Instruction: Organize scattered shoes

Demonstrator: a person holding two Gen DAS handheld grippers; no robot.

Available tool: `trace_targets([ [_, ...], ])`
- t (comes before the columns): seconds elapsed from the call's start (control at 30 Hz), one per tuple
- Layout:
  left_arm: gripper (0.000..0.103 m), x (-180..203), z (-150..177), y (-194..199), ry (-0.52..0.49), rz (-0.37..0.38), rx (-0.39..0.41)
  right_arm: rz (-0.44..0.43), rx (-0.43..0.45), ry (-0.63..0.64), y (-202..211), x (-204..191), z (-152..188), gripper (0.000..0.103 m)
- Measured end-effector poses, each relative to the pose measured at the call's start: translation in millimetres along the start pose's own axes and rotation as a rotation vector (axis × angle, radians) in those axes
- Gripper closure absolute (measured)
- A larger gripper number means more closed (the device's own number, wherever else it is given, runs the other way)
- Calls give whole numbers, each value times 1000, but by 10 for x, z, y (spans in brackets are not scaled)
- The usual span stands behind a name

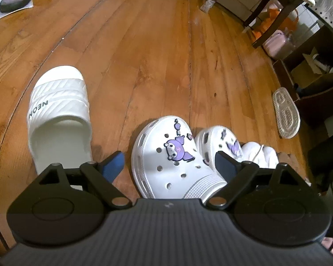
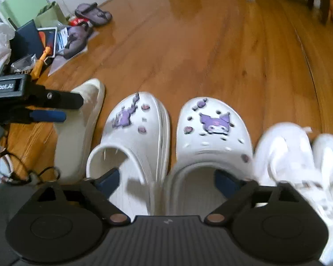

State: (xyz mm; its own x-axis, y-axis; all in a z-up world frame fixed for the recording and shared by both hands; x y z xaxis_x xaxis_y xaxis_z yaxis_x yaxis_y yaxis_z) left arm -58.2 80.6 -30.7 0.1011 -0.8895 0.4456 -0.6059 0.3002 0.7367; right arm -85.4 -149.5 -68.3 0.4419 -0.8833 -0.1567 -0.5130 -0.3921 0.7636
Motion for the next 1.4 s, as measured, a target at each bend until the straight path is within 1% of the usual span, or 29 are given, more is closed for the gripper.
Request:
trace_targets([
  [0.07, 13, -6, 8, -8, 3, -2, -4, 76, -11, 65, -127, -124, -19, 0],
  [0.1, 13, -8, 13, -12, 5, -4, -6, 96, -3, 79, -152, -139, -25, 5],
  [0.13, 13, -11, 17, -17, 6, -5, -8, 143, 38, 88, -168, -135, -40, 21],
  [0.17, 13, -14, 21, -21, 8, -6, -11, 148, 47, 85, -163, -126, -46, 32],
  [0.2, 13, -18, 24, -23, 10, -7, -12, 143, 64, 52, -145, -72, -63, 67],
  [0.23, 13, -24, 24, -22, 12, -7, -13, 100, 48, -52, -128, 29, -73, 72],
  [0.3, 13, -37, 22, -20, 16, -5, -13, 89, 41, -193, -100, 151, -45, 77],
  [0.37, 13, -47, 16, -22, 20, -4, -13, 120, 57, -210, -78, 178, -9, 79],
  [0.43, 13, -44, 17, -32, 21, 1, -16, 145, 66, -203, -73, 149, -4, 79],
  [0.5, 13, -36, 21, -44, 20, 6, -20, 186, 75, -244, -89, 133, -8, 78],
  [0.6, 13, -14, 36, -55, 13, 25, -25, 251, 87, -207, -134, 88, -38, 65],
  [0.63, 13, -11, 37, -54, 12, 28, -26, 267, 94, -187, -154, 75, -46, 55],
  [0.67, 13, -4, 39, -51, 9, 31, -26, 269, 93, -182, -157, 84, -48, 48],
  [0.7, 13, 3, 41, -48, 7, 33, -25, 250, 85, -204, -133, 116, -47, 36],
  [0.73, 13, 8, 43, -46, 5, 36, -25, 173, 64, -279, -68, 201, -34, 27],
  [0.77, 13, 11, 44, -44, 3, 39, -25, 98, 43, -350, -4, 280, -21, 23],
  [0.83, 13, 18, 48, -45, -1, 43, -26, -7, -6, -407, 76, 353, 53, 6],
  [0.87, 13, 26, 50, -55, -2, 41, -27, -11, -16, -398, 83, 353, 58, 5],
  [0.9, 13, 34, 52, -64, -2, 39, -28, -25, -78, -334, 85, 346, 139, 7],
  [0.97, 13, 57, 55, -78, -7, 37, -30, -10, -90, -259, 207, 347, 307, 9],
  [1.0, 13, 85, 60, -90, -15, 36, -32, -22, -80, -255, 234, 353, 296, 9],
  [1.1, 13, 238, 93, -140, -55, 30, -44, -61, 18, -270, 461, 520, 238, 8],
  [1.17, 11, 381, 119, -196, -92, 24, -62, -36, 65, -345, 602, 778, 140, 8],
  [1.23, 11, 603, 120, -312, -131, 17, -116, -39, 79, -409, 736, 1008, 63, 8],
  [1.27, 11, 809, 98, -394, -157, -11, -151, -15, 73, -419, 832, 1115, 47, 8],
  [1.3, 11, 936, 88, -405, -180, -30, -146, 28, 67, -418, 891, 1190, 50, 8],
  [1.33, 11, 1128, 70, -405, -218, -16, -132, 94, 64, -416, 965, 1275, 67, 6],
  [1.37, 11, 1441, 46, -406, -272, 41, -122, 164, 61, -414, 1043, 1367, 86, 5],
  [1.4, 8, 1677, 45, -421, -295, 97, -135, 271, 60, -413, 1147, 1520, 116, 5],
])
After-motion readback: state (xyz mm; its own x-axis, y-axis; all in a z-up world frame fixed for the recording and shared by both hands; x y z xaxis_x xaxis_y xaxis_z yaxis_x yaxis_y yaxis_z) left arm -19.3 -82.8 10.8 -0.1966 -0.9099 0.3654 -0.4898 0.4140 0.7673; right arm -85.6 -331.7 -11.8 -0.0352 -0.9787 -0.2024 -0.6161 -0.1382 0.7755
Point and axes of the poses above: each gripper's, at about its wrist camera, not at the fingertips, and y roughly against the way its jaws point, x to its right, z to its underside, the point moved 2 cm from there along -y, roughly the way its jaws point, and after that the axes turned 6 degrees about x, right-handed, at the moved point
